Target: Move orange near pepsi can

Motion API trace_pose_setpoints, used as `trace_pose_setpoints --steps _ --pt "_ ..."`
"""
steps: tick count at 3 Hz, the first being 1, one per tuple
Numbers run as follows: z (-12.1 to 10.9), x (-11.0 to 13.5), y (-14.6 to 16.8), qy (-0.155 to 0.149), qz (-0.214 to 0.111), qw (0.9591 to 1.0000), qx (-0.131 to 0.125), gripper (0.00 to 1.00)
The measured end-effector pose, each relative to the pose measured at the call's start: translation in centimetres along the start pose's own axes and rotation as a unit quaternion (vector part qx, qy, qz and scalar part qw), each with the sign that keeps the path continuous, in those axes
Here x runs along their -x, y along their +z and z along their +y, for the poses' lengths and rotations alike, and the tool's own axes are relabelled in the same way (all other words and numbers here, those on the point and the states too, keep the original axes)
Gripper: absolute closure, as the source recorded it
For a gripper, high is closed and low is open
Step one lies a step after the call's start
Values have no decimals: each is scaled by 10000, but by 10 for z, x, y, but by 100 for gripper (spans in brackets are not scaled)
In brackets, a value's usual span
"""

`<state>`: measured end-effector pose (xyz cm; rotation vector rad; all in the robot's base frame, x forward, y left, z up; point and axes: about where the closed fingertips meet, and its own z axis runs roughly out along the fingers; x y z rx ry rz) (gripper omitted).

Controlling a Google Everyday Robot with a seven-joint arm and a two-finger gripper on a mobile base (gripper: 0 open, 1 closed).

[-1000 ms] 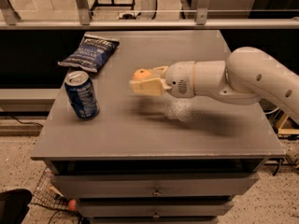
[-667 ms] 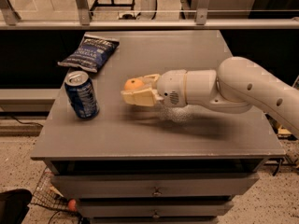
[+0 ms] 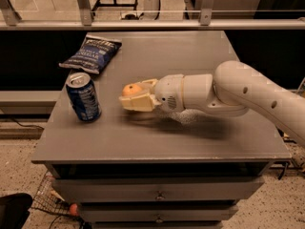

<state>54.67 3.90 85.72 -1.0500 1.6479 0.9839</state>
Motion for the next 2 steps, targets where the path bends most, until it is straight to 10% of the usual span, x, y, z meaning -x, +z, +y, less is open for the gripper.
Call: trace_pose_setpoints --steps 2 --pt "8 -10 15 -4 57 9998 194 100"
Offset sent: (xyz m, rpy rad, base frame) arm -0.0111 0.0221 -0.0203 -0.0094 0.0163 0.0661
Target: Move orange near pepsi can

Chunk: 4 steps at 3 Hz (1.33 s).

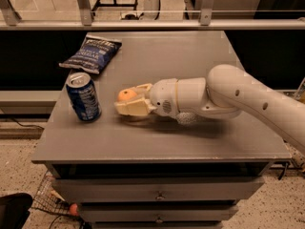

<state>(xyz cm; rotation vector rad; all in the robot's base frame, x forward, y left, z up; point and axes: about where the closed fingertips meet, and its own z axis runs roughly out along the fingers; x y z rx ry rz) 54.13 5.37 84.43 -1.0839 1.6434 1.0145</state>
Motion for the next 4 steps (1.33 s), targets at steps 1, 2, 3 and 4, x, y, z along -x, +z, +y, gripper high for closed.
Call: trace_pose_setpoints --steps 1,2,3,4 --pt "5 -3 4 -4 49 10000 64 100" --pt "10 -13 11 86 98 9997 193 100" --pt "13 -17 14 113 106 9996 242 82" --pt "14 -16 15 104 109 9995 260 58"
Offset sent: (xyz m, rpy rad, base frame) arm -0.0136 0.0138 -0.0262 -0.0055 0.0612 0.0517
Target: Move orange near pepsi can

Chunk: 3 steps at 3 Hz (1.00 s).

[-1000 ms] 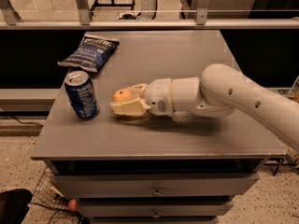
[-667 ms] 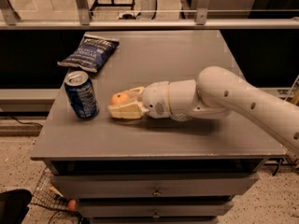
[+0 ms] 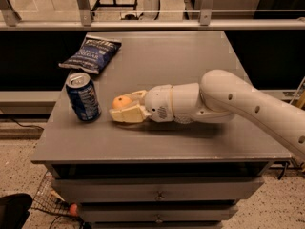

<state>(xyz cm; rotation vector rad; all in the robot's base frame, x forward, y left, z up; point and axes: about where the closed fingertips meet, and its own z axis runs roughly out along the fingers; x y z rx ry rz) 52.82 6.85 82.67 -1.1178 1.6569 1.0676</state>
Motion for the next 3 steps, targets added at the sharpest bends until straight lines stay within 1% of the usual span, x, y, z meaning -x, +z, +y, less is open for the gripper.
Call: trace_pose_setpoints --steps 1,2,3 --pt "1 1 2 -7 4 10000 19 35" --pt "3 1 4 -16 8 10000 43 5" --pt "4 1 5 -20 10 10000 53 0"
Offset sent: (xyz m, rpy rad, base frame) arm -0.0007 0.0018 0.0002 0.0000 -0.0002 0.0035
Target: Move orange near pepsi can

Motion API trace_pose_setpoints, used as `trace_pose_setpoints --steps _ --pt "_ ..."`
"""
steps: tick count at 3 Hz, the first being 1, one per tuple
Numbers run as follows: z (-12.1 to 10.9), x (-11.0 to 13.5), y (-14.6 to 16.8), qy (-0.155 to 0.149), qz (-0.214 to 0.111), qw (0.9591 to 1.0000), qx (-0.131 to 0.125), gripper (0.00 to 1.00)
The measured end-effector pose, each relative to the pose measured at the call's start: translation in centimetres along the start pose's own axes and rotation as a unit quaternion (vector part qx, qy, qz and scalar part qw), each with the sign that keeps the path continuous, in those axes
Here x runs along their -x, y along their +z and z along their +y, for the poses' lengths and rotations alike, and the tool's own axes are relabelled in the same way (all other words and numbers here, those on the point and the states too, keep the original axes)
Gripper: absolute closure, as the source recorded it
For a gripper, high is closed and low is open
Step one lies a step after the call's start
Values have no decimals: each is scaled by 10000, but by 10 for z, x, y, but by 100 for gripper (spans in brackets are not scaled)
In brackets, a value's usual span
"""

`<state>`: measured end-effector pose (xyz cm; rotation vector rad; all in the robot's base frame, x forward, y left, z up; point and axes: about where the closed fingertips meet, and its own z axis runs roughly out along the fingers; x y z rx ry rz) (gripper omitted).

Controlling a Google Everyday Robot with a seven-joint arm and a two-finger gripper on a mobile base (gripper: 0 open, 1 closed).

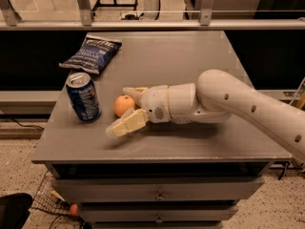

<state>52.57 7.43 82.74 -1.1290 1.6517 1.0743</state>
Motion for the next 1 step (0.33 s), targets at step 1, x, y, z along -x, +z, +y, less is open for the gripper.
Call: trace_pose_setpoints --steps 1 --pt "0 0 0 0 0 10000 1 0"
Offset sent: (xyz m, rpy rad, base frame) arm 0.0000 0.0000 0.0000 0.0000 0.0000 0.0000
